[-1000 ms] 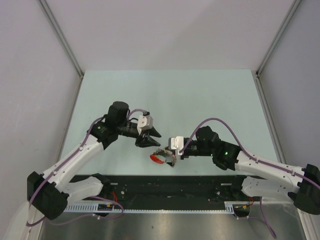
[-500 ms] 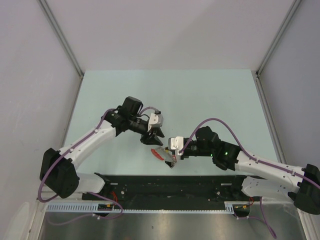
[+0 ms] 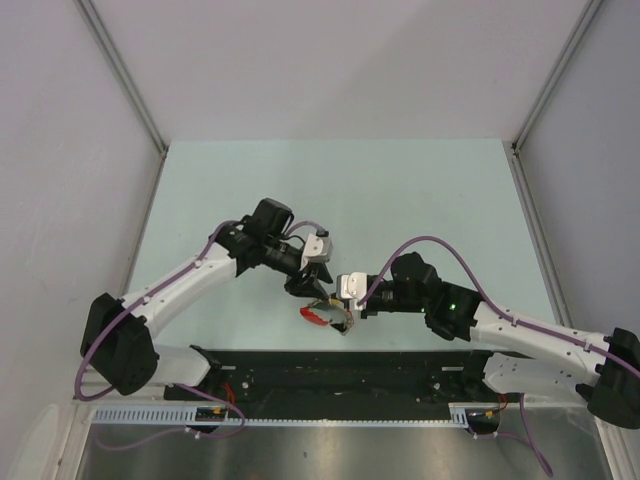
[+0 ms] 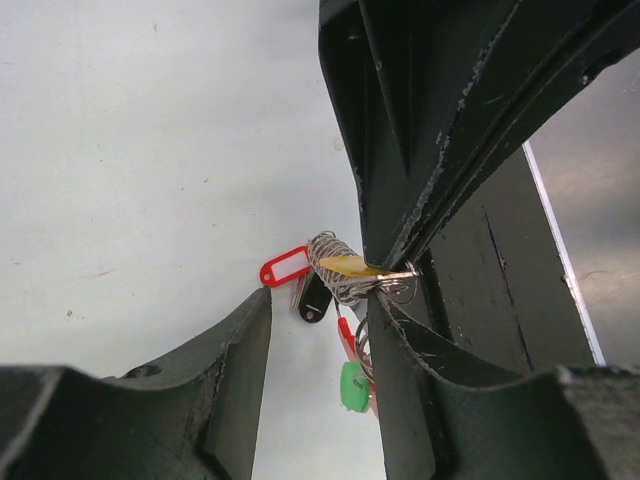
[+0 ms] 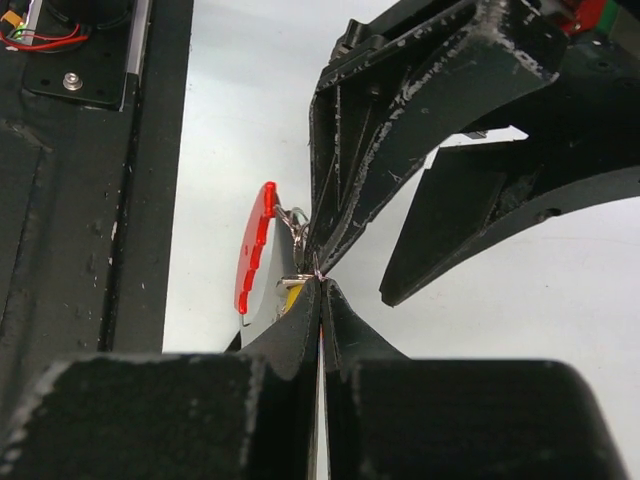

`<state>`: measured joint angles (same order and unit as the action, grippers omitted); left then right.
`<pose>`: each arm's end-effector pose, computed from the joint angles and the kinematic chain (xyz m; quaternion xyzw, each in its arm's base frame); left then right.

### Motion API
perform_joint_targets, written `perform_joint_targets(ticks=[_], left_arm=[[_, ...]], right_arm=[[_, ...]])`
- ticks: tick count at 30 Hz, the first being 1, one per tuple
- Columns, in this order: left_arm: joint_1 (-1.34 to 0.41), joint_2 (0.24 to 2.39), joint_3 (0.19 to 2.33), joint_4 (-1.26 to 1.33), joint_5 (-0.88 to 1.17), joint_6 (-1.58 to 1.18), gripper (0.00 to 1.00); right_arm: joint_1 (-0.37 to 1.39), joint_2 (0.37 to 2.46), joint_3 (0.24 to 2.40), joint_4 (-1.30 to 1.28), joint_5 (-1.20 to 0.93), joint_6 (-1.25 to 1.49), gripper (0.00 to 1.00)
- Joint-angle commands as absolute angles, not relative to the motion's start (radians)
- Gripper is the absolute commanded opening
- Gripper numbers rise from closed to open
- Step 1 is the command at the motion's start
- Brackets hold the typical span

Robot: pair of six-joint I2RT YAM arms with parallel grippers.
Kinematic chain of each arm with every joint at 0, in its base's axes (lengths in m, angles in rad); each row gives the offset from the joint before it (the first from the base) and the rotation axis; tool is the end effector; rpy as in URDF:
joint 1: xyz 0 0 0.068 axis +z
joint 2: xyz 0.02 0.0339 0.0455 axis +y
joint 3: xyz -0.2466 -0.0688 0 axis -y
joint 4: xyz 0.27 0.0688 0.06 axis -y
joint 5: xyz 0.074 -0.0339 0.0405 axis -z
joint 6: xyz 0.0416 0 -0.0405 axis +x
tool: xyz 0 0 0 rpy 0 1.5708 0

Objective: Put the keys on the keyring

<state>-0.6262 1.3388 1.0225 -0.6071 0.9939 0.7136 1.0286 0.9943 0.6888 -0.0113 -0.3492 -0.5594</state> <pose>0.2201 -0.2022 0.2494 0.6363 0.5591 -0.4393 0.2991 0.1264 0.2374 0.2610 -0.6402 0.4863 0.2711 0.5293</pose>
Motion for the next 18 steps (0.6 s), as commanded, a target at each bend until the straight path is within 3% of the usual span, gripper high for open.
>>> perform_joint_targets(ticks=[1, 18], left_arm=[[-0.632, 1.27, 0.983, -0.657, 1.118, 0.709, 0.48], [-0.643, 1.081, 0.773, -0.218, 1.031, 0.289, 0.4]], right_arm=[[1.034, 0.985, 0.744, 0.031, -0.319, -0.575, 0.0], [1.034, 0.999, 0.745, 0.046, -0.304, -0.572, 0.0]])
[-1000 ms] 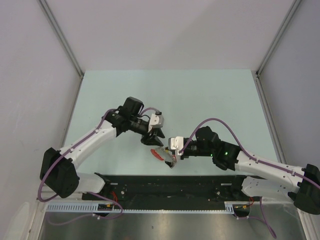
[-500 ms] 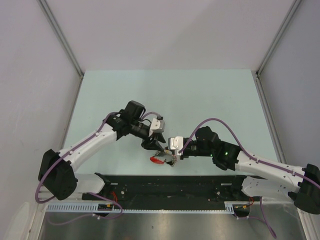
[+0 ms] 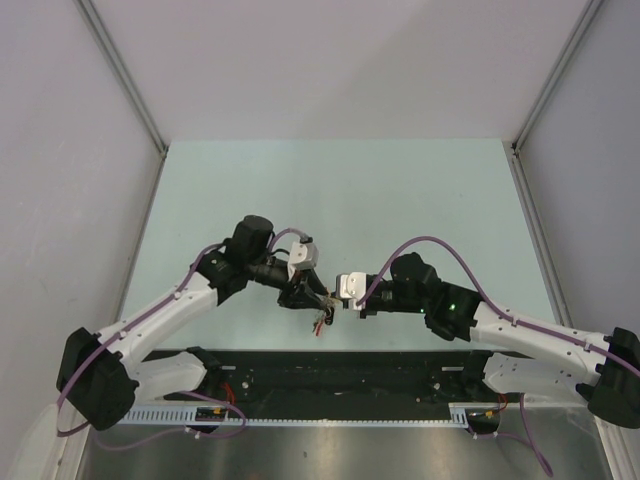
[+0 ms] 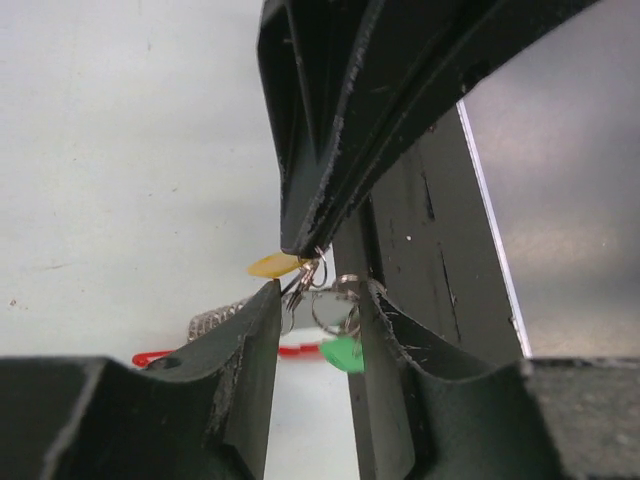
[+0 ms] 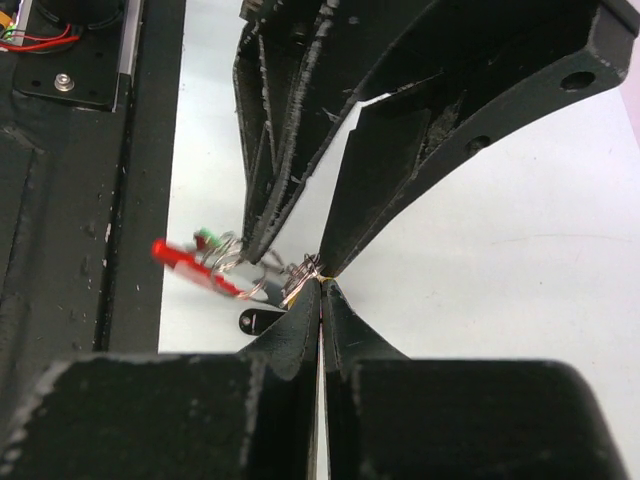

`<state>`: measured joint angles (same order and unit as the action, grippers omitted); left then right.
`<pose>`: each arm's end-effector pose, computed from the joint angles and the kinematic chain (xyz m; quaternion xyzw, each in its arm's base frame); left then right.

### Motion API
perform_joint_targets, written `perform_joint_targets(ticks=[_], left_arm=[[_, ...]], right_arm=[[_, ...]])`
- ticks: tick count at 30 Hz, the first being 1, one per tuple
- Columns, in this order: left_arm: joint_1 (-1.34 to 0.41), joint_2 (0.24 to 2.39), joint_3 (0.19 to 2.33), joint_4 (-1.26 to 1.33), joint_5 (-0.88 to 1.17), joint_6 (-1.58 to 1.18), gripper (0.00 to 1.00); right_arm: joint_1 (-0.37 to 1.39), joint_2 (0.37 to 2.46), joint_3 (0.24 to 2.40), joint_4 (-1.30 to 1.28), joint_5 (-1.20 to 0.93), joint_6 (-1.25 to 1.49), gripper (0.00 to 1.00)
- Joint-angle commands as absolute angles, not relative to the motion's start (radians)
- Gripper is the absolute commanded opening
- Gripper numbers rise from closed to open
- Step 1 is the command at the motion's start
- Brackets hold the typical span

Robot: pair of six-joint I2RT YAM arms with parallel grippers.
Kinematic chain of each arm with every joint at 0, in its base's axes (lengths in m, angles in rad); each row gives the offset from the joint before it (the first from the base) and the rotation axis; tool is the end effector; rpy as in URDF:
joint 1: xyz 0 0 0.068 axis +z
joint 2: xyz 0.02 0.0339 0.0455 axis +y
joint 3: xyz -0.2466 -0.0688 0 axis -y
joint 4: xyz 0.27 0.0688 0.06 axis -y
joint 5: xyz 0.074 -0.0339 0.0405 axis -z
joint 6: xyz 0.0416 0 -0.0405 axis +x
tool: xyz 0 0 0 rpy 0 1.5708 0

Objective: Put the keys on the keyring

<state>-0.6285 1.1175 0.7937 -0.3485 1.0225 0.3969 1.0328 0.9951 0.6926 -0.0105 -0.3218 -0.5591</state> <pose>0.1910 -0.1827 0.2466 0.5705 0.5804 -0.4815 0.3253 0.1267 0.2380 0.2623 -0.6363 0.4911 0.2622 0.5340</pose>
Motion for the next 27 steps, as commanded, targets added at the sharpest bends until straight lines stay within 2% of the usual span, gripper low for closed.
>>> perform_joint_targets(ticks=[1, 5, 15, 27], left_arm=[[-0.644, 1.08, 0.77, -0.212, 1.02, 0.272, 0.39], [-0.646, 1.077, 0.756, -0.187, 0.989, 0.25, 0.32], [-0.646, 1.052, 0.729, -0.206, 0.959, 0.253, 0.21], [-0.646, 1.043, 0.703, -0.167, 0.888, 0.19, 0.22]], right_arm=[[1.034, 0.999, 0.747, 0.045, -0.304, -0.572, 0.0], [1.034, 0.997, 0.746, 0.043, -0.299, -0.572, 0.0], [1.034, 0.991, 0.746, 0.034, -0.279, -0.572, 0.0], [1.034, 0.98, 0.746, 0.034, -0.256, -0.566, 0.0]])
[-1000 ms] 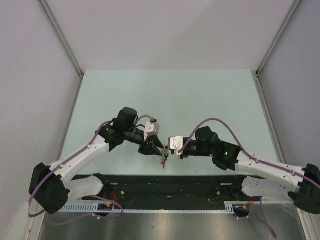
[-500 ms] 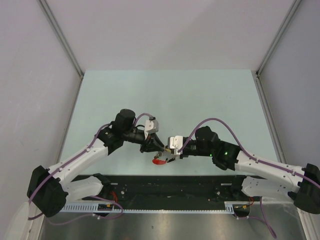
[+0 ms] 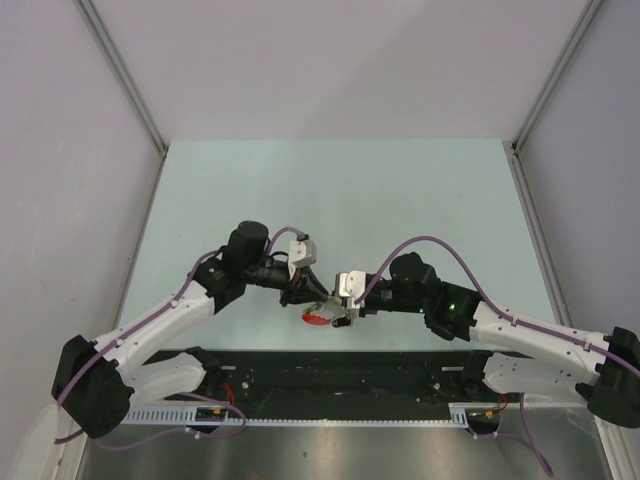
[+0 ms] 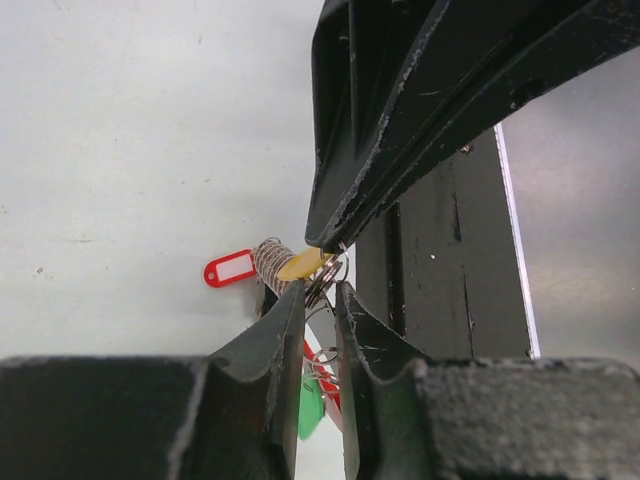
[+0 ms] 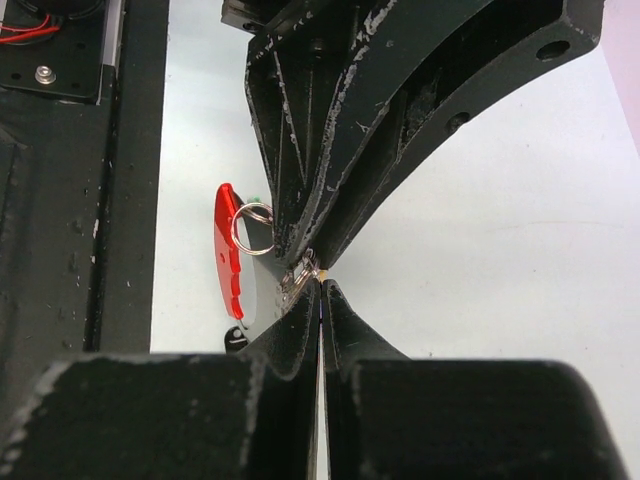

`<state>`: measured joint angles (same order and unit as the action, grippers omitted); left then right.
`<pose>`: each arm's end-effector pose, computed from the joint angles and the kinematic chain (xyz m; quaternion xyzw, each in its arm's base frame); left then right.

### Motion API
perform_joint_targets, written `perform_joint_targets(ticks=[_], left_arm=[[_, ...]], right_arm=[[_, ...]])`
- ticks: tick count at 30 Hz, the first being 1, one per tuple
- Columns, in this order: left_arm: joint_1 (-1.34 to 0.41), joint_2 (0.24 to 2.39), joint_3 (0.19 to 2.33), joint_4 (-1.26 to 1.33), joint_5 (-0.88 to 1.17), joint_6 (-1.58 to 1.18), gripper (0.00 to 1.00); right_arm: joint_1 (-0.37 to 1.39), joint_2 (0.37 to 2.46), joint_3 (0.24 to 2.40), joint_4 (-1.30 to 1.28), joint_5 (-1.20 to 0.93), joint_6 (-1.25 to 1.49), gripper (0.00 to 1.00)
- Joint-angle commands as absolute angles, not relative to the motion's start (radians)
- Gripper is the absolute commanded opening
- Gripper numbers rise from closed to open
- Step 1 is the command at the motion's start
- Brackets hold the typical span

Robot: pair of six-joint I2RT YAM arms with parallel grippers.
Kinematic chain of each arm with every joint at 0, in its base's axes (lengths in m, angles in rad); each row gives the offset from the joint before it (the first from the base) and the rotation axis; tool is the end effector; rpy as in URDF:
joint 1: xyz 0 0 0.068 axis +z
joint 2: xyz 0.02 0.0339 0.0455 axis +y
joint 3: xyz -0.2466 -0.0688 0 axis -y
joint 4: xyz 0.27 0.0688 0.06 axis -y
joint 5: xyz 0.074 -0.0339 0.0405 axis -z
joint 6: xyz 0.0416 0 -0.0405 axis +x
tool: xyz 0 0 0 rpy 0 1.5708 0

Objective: Put the keys on the keyring

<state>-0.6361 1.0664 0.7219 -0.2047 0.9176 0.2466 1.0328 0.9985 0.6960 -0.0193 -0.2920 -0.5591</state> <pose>0.1894 -0.1810 0.2429 0.5299 0.6147 -0.4639 0.3553 0.1281 0.2380 0.2616 -0.6330 0.5007 0.2505 0.5346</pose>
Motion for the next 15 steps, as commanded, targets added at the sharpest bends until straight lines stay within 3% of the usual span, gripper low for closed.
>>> perform_joint_targets(ticks=[1, 3, 7, 15], left_arm=[[-0.646, 1.042, 0.7, -0.163, 0.876, 0.181, 0.2], [-0.646, 1.04, 0.692, -0.147, 0.836, 0.157, 0.19], [-0.646, 1.013, 0.683, -0.124, 0.779, 0.13, 0.0], [-0.644, 0.936, 0.66, -0.051, 0.677, 0.036, 0.0]], right_arm=[[1.034, 0.979, 0.747, 0.037, -0.255, -0.565, 0.0], [1.032, 0.974, 0.747, 0.037, -0.249, -0.557, 0.0], [1.035, 0.976, 0.747, 0.029, -0.235, -0.552, 0.0], [1.038, 0.986, 0.739, 0.014, -0.201, -0.548, 0.0]])
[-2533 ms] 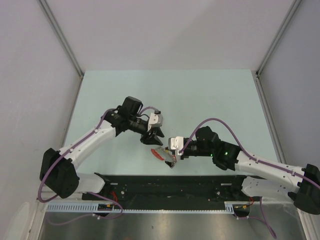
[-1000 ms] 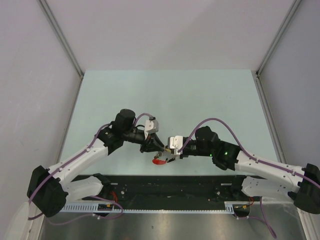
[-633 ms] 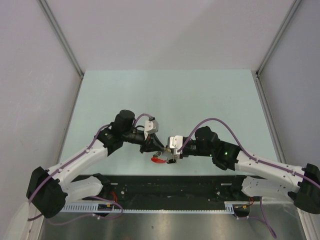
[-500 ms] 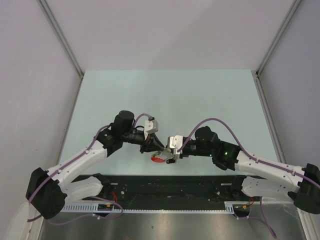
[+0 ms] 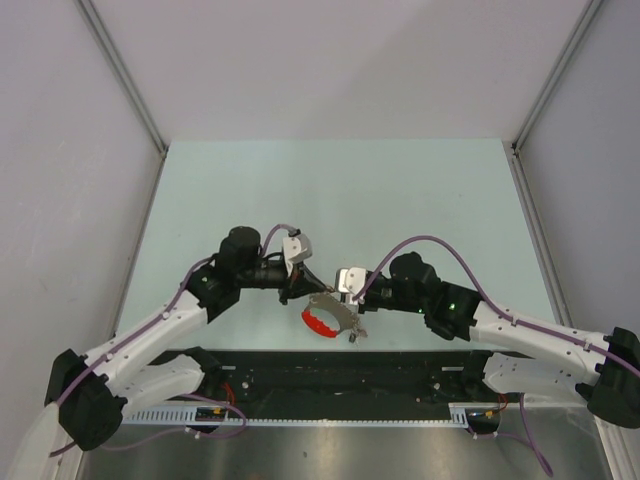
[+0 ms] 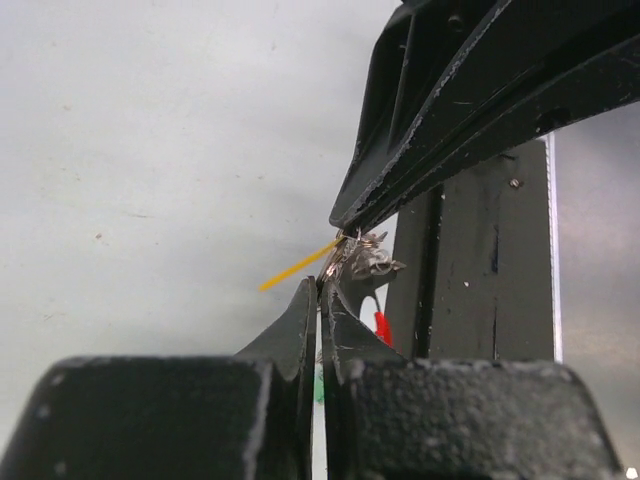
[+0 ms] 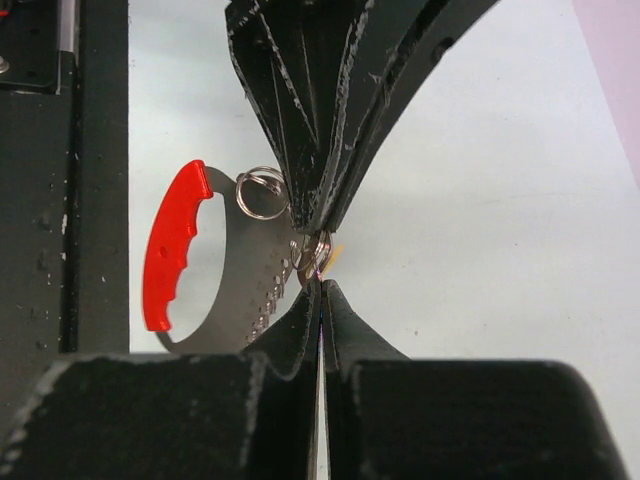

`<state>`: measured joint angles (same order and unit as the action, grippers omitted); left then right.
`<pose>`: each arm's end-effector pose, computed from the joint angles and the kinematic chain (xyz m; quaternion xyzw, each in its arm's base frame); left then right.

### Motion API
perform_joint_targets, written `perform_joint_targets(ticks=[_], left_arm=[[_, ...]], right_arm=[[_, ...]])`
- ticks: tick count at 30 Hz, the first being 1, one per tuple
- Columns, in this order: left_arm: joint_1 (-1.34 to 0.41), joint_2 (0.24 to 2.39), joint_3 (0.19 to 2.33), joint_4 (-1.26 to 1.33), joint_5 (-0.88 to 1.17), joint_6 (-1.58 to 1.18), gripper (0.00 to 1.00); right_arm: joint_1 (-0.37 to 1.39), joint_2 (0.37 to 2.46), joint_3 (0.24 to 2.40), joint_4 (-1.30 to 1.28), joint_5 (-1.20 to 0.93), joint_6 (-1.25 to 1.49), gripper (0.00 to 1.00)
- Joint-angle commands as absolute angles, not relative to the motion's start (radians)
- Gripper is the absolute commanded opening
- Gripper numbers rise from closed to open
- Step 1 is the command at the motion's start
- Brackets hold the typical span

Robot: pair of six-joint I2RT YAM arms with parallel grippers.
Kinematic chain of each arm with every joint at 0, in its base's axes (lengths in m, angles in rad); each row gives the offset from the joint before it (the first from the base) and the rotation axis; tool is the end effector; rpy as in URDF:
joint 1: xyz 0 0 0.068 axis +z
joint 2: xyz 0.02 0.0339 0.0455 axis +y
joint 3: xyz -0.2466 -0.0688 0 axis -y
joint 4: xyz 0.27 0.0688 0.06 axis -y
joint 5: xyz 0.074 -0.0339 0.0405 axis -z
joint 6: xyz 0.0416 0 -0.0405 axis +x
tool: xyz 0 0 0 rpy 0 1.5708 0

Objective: Put the keys on the keyring

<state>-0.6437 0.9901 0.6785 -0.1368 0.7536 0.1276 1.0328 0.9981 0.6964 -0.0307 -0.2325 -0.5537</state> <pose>0.1862 -0.1753 0.2488 0.4776 0.6557 -0.4275 0.3990 0.1302 0.2370 0.2605 -0.6236 0.5195 0.2285 0.5376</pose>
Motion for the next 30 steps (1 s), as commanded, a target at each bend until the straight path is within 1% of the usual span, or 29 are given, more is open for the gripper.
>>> perform_joint_targets(ticks=[1, 4, 8, 9, 12, 15, 20, 27, 30], left_arm=[[-0.646, 0.927, 0.652, -0.026, 0.666, 0.017, 0.0], [-0.644, 0.884, 0.615, 0.073, 0.617, -0.067, 0.0], [-0.644, 0.836, 0.523, 0.263, 0.571, -0.207, 0.0], [-0.646, 0.831, 0.506, 0.35, 0.566, -0.266, 0.0], [-0.646, 0.816, 0.45, 0.472, 0.525, -0.363, 0.0], [-0.646, 0.793, 0.408, 0.535, 0.459, -0.434, 0.0], [-0.649, 0.769, 0.331, 0.711, 0.376, -0.558, 0.0], [-0.672, 0.805, 0.281, 0.88, 0.331, -0.617, 0.0], [-0.675, 0.822, 0.284, 0.884, 0.336, -0.612, 0.01]], right_arm=[[1.039, 0.989, 0.738, 0.015, -0.199, -0.548, 0.0], [1.042, 0.996, 0.733, 0.031, -0.192, -0.543, 0.0], [1.048, 1.006, 0.706, 0.09, -0.186, -0.531, 0.0], [1.049, 1.011, 0.7, 0.103, -0.183, -0.528, 0.0], [1.06, 1.023, 0.672, 0.164, -0.161, -0.522, 0.0], [1.065, 1.028, 0.652, 0.218, -0.138, -0.517, 0.0], [1.075, 1.066, 0.635, 0.256, -0.124, -0.517, 0.0], [1.094, 1.111, 0.635, 0.313, -0.1, -0.514, 0.0], [1.091, 1.112, 0.635, 0.33, -0.04, -0.5, 0.0]])
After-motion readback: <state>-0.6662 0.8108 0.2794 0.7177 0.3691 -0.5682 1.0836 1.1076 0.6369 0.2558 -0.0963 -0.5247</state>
